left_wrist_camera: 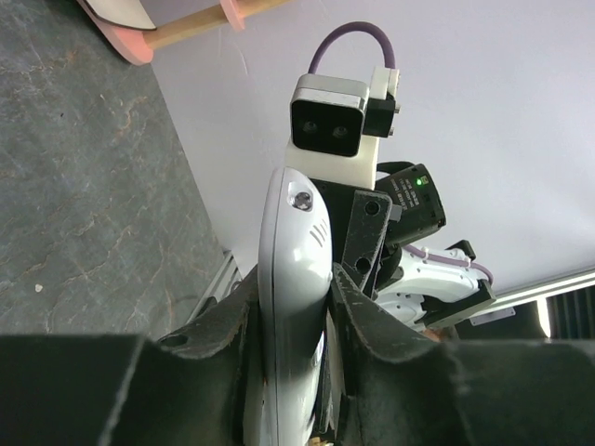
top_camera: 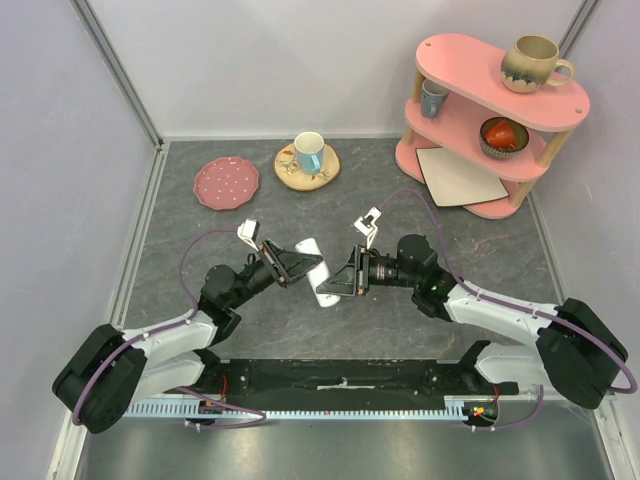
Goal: Load the batteries into the remote control
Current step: Load the battery cover into the remote control, then place the battery cover at the center of the board.
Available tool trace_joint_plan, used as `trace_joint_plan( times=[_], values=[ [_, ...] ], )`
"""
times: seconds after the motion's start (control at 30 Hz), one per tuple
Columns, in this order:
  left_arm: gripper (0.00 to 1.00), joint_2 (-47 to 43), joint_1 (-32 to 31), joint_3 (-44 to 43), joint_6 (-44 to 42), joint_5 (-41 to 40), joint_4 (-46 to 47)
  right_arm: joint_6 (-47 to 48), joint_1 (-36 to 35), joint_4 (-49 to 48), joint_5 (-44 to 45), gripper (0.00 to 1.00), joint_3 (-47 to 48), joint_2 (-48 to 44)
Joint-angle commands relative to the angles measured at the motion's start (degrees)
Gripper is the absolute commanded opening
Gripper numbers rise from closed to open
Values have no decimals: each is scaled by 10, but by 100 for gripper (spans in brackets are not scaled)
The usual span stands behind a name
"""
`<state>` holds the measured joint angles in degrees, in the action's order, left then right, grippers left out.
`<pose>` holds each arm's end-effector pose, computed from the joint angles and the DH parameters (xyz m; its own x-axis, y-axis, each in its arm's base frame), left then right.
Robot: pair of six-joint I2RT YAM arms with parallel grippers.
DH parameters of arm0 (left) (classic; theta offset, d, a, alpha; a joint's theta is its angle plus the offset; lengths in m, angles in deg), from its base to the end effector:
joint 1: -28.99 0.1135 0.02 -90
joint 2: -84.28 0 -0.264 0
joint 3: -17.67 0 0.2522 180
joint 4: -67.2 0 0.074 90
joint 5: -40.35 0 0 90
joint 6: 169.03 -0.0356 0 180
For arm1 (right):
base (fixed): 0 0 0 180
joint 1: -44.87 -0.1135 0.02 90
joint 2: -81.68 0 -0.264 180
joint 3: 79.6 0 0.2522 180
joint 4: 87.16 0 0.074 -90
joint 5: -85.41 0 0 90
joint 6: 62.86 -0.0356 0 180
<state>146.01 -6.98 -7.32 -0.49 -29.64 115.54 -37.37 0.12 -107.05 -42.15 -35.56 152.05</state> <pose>0.1566 -0.1287 0.2168 -0.7744 -0.5758 -0.2621 0.3230 -0.0038 -0.9464 0.1686 0.1977 0.2388 -0.9264 0.0892 -0.3659 -0.3534 0.1300 0.9264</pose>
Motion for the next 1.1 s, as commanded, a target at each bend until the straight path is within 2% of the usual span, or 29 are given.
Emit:
trace_joint_plan(
  times=[0.0, 0.17, 0.2, 0.27, 0.33, 0.37, 0.4, 0.47, 0.5, 0.6, 0.63, 0.73, 0.83, 1.07],
  values=[
    [42, -35, 3, -10, -12, -10, -54, 66, 1, 50, -9, 0, 27, -38],
    [59, -80, 7, -21, -32, -46, -121, 119, 2, 142, -24, 0, 61, -63],
    [64, -88, 11, -21, -34, -58, -126, 120, 3, 153, -29, 0, 64, -72],
    [81, -108, 19, -22, -32, -66, -145, 137, 2, 175, -26, 0, 84, -80],
    [83, -127, 40, -27, -34, -72, -171, 184, 3, 303, 21, 0, 118, -96],
    [83, -150, 48, -34, -38, -72, -213, 257, 3, 374, 61, 0, 173, -97],
    [84, -162, 60, -39, -53, -75, -245, 284, 3, 509, 188, 0, 202, -91],
    [84, -203, 64, -55, -77, -88, -343, 353, 4, 602, 313, 0, 270, -74],
    [84, -218, 66, -56, -101, -107, -367, 372, 3, 666, 430, 0, 289, -52],
    [82, -270, 66, -26, -98, -132, -414, 401, 1, 763, 629, 0, 346, 10],
    [81, -281, 66, -16, -94, -133, -423, 405, 2, 782, 761, 0, 355, 27],
    [78, -324, 66, 1, -93, -130, -465, 434, 1, 829, 918, 0, 380, 101],
    [75, -354, 66, 8, -95, -123, -487, 418, 9, 887, 996, 0, 410, 182],
    [72, -381, 66, 16, -98, -91, -505, 384, 18, 917, 1004, 0, 417, 296]
  ],
)
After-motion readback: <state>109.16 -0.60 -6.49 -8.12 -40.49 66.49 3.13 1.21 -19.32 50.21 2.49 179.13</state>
